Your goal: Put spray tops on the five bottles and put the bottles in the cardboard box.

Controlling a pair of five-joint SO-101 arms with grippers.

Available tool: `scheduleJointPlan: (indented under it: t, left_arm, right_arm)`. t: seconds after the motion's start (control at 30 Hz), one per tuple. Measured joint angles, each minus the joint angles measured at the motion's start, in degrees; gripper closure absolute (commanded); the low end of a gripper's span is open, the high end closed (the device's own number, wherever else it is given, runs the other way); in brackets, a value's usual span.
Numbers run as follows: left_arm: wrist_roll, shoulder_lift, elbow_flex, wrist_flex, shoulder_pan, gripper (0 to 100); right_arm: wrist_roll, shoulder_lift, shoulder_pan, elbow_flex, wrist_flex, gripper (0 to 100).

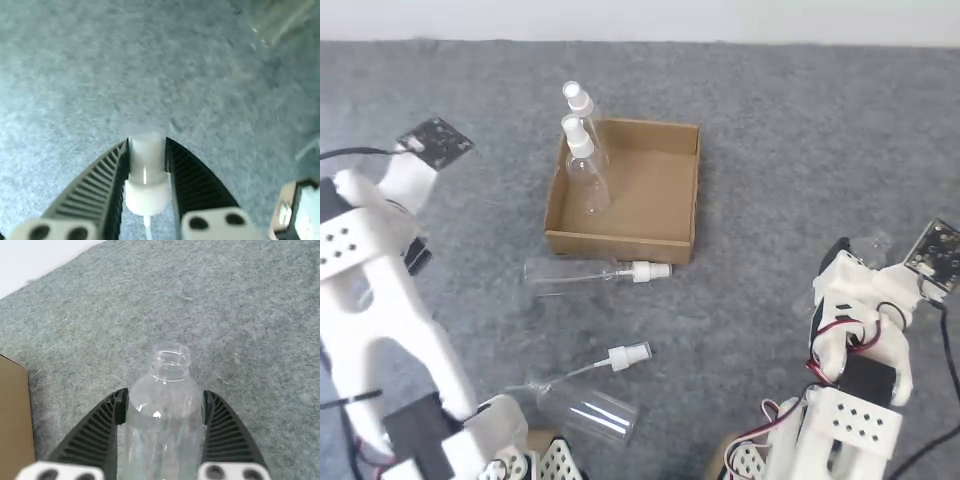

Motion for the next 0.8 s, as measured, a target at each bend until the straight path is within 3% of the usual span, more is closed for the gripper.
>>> scheduleJointPlan:
  t: [0.47, 0.8]
  left_arm:
    - [18.4, -7.4, 0.0, -8.9, 0.4, 99]
    - [28.4, -12.7, 0.0, -9.4, 1.6, 99]
  right_arm:
    - [2.0, 0.0, 0.0, 0.0, 0.0, 98.0]
    - [2.0, 0.0, 0.0, 0.0, 0.0, 98.0]
